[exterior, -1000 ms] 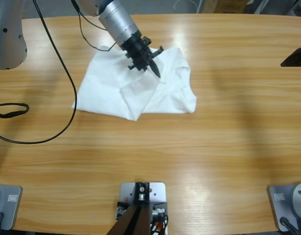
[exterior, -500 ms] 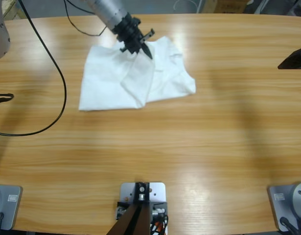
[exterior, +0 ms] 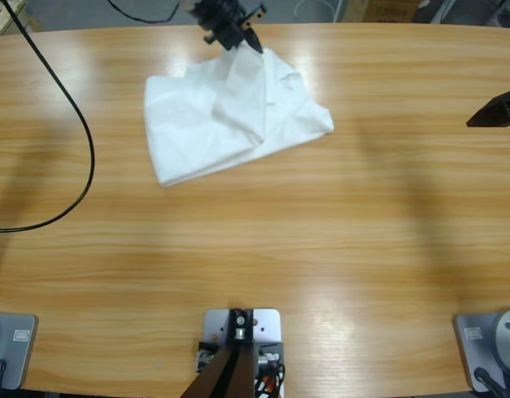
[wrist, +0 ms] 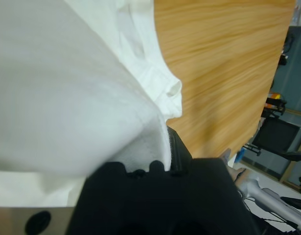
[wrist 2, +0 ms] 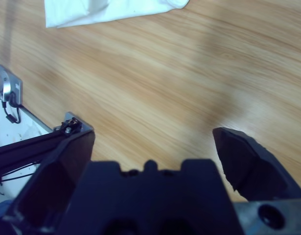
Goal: Fold clothes
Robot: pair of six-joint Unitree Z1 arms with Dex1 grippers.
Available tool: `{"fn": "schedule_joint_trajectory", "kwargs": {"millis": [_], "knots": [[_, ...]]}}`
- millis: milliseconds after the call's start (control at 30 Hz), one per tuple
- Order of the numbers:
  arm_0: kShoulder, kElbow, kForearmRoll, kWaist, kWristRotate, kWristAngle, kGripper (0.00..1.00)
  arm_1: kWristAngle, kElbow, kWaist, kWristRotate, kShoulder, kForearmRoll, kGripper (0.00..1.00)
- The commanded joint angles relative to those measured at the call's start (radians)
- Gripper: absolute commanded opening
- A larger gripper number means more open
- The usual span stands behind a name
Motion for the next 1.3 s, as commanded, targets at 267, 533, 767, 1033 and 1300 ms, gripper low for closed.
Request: {"fn": "schedule_joint_trajectory", "kwargs": {"millis": [267, 533, 767, 1033, 1300], "knots": [[0.067, -0.595, -0.07, 0.038, -0.02, 0.051, 0.0, 0.01, 0.062, 0.01, 0.005, 0.027, -0.036, 1.0], [0.117, -0.595, -0.117, 0.04, -0.04, 0.03, 0.0, 0.009, 0.064, 0.01, 0.005, 0.04, -0.039, 1.0], [0.117, -0.595, -0.119, 0.036, -0.033, 0.023, 0.996, 0.013, 0.067, 0.013, 0.004, 0.052, -0.045, 1.0], [0.107, -0.596, -0.119, 0.031, -0.025, -0.013, 0.996, 0.018, 0.068, 0.018, 0.004, 0.052, -0.05, 1.0], [0.069, -0.601, 0.103, 0.063, -0.006, -0.044, 1.0, 0.022, 0.07, 0.027, 0.004, 0.027, -0.047, 1.0]]}}
